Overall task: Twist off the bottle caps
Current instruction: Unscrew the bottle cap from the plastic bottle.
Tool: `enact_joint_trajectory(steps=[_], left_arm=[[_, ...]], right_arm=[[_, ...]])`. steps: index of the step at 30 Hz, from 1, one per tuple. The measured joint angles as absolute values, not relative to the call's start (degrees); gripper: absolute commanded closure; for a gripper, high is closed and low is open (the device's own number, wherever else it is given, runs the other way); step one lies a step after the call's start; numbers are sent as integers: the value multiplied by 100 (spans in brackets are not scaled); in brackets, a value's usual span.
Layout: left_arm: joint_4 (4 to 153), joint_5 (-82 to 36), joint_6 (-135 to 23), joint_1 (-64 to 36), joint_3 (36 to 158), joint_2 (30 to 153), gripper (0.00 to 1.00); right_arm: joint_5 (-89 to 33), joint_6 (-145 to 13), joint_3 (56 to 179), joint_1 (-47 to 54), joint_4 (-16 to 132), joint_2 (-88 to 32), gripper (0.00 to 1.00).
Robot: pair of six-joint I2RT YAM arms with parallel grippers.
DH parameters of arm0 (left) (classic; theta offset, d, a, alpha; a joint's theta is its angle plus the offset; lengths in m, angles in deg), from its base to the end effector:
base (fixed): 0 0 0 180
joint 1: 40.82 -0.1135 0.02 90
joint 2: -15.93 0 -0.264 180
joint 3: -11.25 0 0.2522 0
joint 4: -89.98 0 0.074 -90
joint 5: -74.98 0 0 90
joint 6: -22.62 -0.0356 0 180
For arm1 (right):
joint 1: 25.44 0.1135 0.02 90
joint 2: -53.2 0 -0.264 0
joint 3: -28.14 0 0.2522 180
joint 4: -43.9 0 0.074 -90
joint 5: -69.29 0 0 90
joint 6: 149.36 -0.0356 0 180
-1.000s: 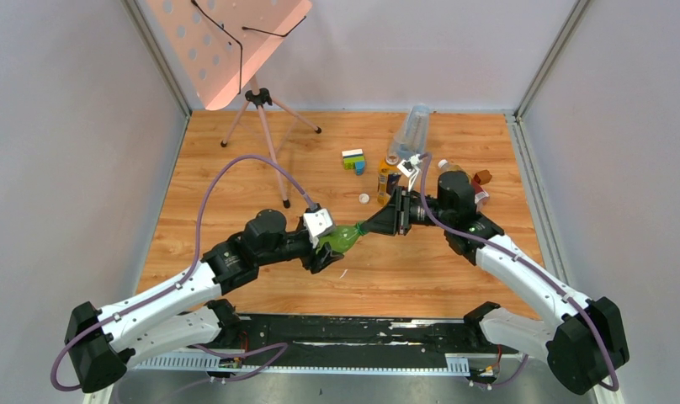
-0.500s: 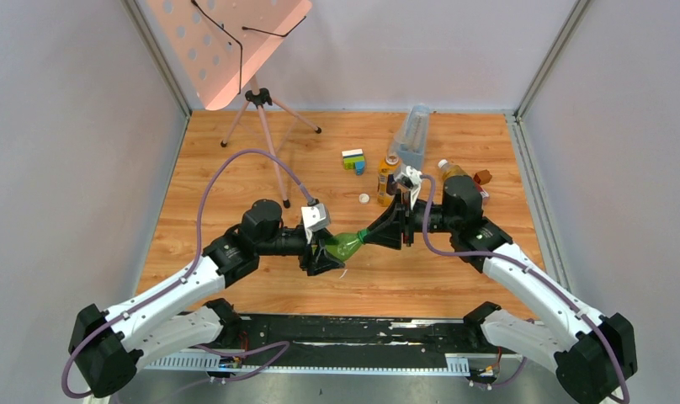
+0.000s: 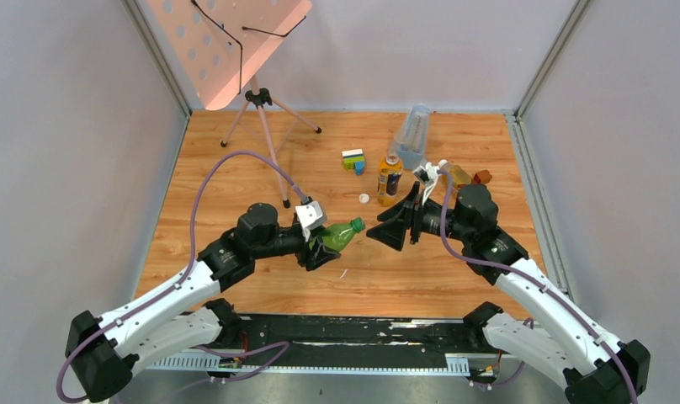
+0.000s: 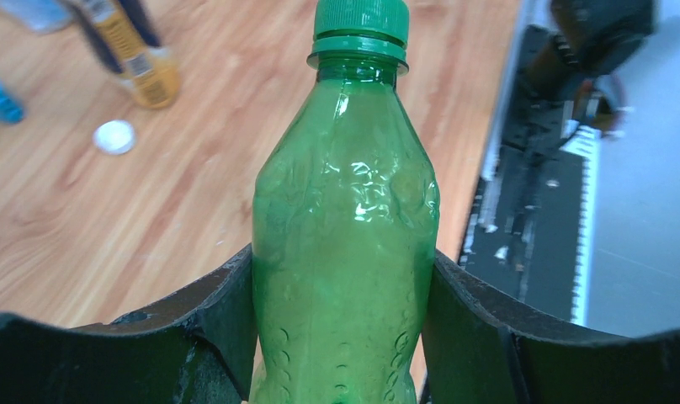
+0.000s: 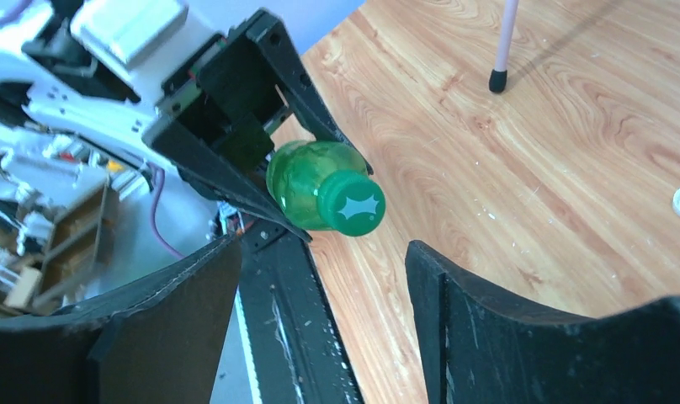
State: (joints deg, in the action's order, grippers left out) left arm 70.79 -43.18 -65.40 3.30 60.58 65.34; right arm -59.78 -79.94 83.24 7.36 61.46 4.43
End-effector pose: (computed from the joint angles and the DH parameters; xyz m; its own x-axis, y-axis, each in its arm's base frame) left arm 0.1318 -0.1512 0.2788 -0.2690 0.2185 -0.9380 0.9248 0.3305 -0.1883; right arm 0.1529 0.1252 0.3201 -0.4837 0.0129 -0.8751 -0.8227 0.3345 0.4597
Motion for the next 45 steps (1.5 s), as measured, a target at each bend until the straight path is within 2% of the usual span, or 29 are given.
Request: enact_joint_trajectory(steps=[5, 11, 23, 26, 28, 31, 33, 45], left_arm=[[6867, -3083, -6876, 899, 5960, 6437, 100], [6834, -2063, -7294, 1344, 5945, 6359, 100], [6832, -1730, -7615, 1449, 5945, 6293, 100], [6832, -1726, -7646, 1462, 5945, 6293, 100], [6828, -1719, -7652, 1460, 5945, 6280, 100], [6769, -1680, -7652, 1460, 5945, 6267, 100], [6681, -1625, -7648, 1443, 5929, 6252, 100], [6670, -2015, -7320, 1443, 5868, 6190, 100]], right_arm=[[-5628, -9011, 8324, 714, 6146, 382, 29], [-5571, -9896, 8324, 710, 6165, -128, 37], [-5849, -10654, 8309, 710, 5682, -514, 46], [-5943, -10816, 8307, 710, 5435, -685, 58], [-6004, -10875, 8307, 708, 5359, -838, 69], [-6093, -10892, 8296, 657, 5348, -989, 90], [-6159, -10833, 8276, 638, 5315, -991, 98], [-6493, -9655, 8237, 653, 5359, -775, 100]])
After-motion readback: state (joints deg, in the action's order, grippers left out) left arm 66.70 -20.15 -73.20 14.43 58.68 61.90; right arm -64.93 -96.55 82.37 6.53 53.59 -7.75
